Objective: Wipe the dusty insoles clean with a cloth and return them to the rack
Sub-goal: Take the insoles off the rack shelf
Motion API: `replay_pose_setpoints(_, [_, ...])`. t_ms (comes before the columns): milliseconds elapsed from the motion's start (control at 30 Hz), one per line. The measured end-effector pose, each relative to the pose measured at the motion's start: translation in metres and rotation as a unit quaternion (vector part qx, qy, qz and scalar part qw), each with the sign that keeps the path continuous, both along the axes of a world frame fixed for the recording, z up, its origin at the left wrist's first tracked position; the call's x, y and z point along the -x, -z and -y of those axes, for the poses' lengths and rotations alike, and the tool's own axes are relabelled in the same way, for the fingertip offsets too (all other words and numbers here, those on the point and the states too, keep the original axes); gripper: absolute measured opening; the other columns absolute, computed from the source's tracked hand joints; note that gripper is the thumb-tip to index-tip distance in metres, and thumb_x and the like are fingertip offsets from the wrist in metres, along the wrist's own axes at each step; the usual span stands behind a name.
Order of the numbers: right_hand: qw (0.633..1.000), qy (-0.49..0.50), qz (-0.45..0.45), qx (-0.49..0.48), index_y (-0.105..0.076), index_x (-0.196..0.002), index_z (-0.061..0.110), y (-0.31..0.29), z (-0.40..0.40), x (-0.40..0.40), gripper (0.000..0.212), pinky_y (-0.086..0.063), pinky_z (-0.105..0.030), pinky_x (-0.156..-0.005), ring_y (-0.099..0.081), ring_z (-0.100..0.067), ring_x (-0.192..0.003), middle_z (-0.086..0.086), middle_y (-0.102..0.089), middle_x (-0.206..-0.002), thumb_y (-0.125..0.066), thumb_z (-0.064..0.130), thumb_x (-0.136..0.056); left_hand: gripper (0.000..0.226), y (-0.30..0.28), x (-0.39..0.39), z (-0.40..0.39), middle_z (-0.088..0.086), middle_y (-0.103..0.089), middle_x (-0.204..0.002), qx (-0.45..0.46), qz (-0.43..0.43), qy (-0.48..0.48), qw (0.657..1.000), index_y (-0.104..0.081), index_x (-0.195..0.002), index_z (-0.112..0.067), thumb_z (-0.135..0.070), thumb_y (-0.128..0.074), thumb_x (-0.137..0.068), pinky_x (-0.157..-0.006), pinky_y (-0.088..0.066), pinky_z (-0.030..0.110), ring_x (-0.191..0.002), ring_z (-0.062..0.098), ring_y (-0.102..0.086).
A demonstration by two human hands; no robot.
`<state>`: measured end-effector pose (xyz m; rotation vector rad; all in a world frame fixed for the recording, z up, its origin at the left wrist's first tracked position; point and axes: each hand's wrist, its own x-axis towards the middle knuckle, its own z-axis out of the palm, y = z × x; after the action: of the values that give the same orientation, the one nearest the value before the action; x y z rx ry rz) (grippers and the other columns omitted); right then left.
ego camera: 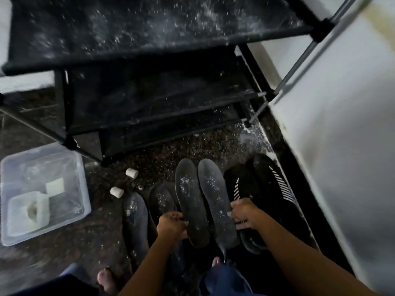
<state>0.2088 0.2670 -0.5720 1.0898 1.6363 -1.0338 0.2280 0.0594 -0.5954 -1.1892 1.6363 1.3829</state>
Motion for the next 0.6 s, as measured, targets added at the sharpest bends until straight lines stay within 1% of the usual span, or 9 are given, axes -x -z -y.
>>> replay_pose_setpoints(33, [1.000, 0.006, 0.002, -0.009, -0.059, -0.119, 0.011, 0.007, 0.001, -0.003, 0.033, -0.053, -0.032, -0.064, -0.059, -0.020, -0.090, -0.014, -0.063, -0.117, -0.055, -0.002, -0.089, 0.017, 0.006, -0.002, -0.001, 0.020, -0.067, -0.082, 0.001, 0.007, 0.000, 1.000, -0.061, -0.083, -0.005, 0.010, -0.067, -0.078, -0.053, -0.057, 0.037, -0.062, 0.028, -0.064])
replay_pose_setpoints(100, [0.999, -0.001, 0.001, -0.034, -0.060, -0.118, 0.012, 0.020, 0.005, -0.009, 0.033, -0.053, -0.030, -0.056, -0.062, -0.024, -0.099, -0.013, -0.062, -0.119, -0.059, 0.000, -0.087, 0.022, 0.017, -0.007, -0.004, 0.020, -0.066, -0.085, 0.006, 0.015, 0.001, 1.000, -0.059, -0.079, -0.009, 0.011, -0.066, -0.078, -0.052, -0.058, 0.037, -0.063, 0.028, -0.064])
replay_pose_setpoints(133, [0.999, -0.008, -0.001, -0.048, -0.059, -0.117, 0.013, 0.025, 0.007, -0.011, 0.033, -0.053, -0.032, -0.057, -0.062, -0.026, -0.102, -0.012, -0.061, -0.119, -0.060, 0.001, -0.087, 0.023, 0.022, -0.009, -0.005, 0.019, -0.066, -0.085, 0.005, 0.019, -0.004, 1.000, -0.058, -0.079, -0.009, 0.012, -0.066, -0.078, -0.055, -0.059, 0.040, -0.064, 0.028, -0.065])
replay_pose_setpoints(167, [0.998, -0.017, -0.005, -0.062, -0.059, -0.117, 0.014, 0.031, 0.008, -0.013, 0.034, -0.056, -0.035, -0.062, -0.062, -0.027, -0.103, -0.011, -0.061, -0.120, -0.061, 0.002, -0.086, 0.023, 0.027, -0.011, -0.006, 0.019, -0.066, -0.086, 0.004, 0.023, -0.007, 1.000, -0.057, -0.081, -0.009, 0.012, -0.066, -0.078, -0.060, -0.059, 0.045, -0.068, 0.030, -0.066])
replay_pose_setpoints(233, [0.993, -0.051, -0.015, -0.101, -0.062, -0.116, 0.015, 0.039, 0.012, -0.014, 0.032, -0.057, -0.040, -0.080, -0.061, -0.028, -0.107, -0.010, -0.061, -0.122, -0.060, 0.005, -0.086, 0.023, 0.036, -0.013, -0.007, 0.022, -0.066, -0.091, 0.005, 0.030, -0.006, 1.000, -0.056, -0.083, -0.010, 0.011, -0.065, -0.079, -0.070, -0.058, 0.052, -0.075, 0.034, -0.067])
replay_pose_setpoints(300, [0.983, -0.101, -0.024, -0.151, -0.064, -0.114, 0.013, 0.041, 0.016, -0.014, 0.027, -0.052, -0.037, -0.091, -0.059, -0.028, -0.112, -0.010, -0.062, -0.122, -0.057, 0.009, -0.088, 0.023, 0.045, -0.015, -0.007, 0.026, -0.065, -0.095, -0.003, 0.034, -0.011, 0.999, -0.054, -0.082, -0.011, 0.012, -0.057, -0.083, -0.074, -0.056, 0.053, -0.076, 0.036, -0.065])
replay_pose_setpoints(367, [0.973, -0.138, -0.023, -0.181, -0.064, -0.113, 0.009, 0.040, 0.021, -0.013, 0.026, -0.051, -0.032, -0.090, -0.059, -0.028, -0.112, -0.011, -0.063, -0.120, -0.054, 0.010, -0.089, 0.021, 0.049, -0.016, -0.008, 0.027, -0.064, -0.097, -0.008, 0.039, -0.007, 0.999, -0.055, -0.090, -0.008, 0.013, -0.055, -0.082, -0.067, -0.057, 0.049, -0.074, 0.035, -0.064])
replay_pose_setpoints(467, [0.970, -0.160, -0.018, -0.184, -0.061, -0.116, 0.003, 0.037, 0.026, -0.014, 0.029, -0.048, -0.029, -0.086, -0.058, -0.028, -0.114, -0.014, -0.062, -0.122, -0.053, 0.007, -0.088, 0.025, 0.048, -0.016, -0.009, 0.024, -0.064, -0.090, 0.009, 0.039, 0.015, 0.999, -0.054, -0.100, -0.006, 0.010, -0.059, -0.081, -0.044, -0.050, 0.030, -0.059, 0.026, -0.059])
replay_pose_setpoints(600, [0.970, -0.155, -0.024, -0.184, -0.053, -0.125, 0.003, 0.032, 0.026, -0.016, 0.035, -0.044, -0.027, -0.093, -0.052, -0.028, -0.122, -0.014, -0.056, -0.130, -0.053, 0.009, -0.091, 0.028, 0.041, -0.014, -0.012, 0.024, -0.064, -0.092, 0.020, 0.043, 0.036, 0.998, -0.054, -0.108, -0.004, 0.007, -0.054, -0.083, -0.046, -0.045, 0.030, -0.059, 0.026, -0.056])
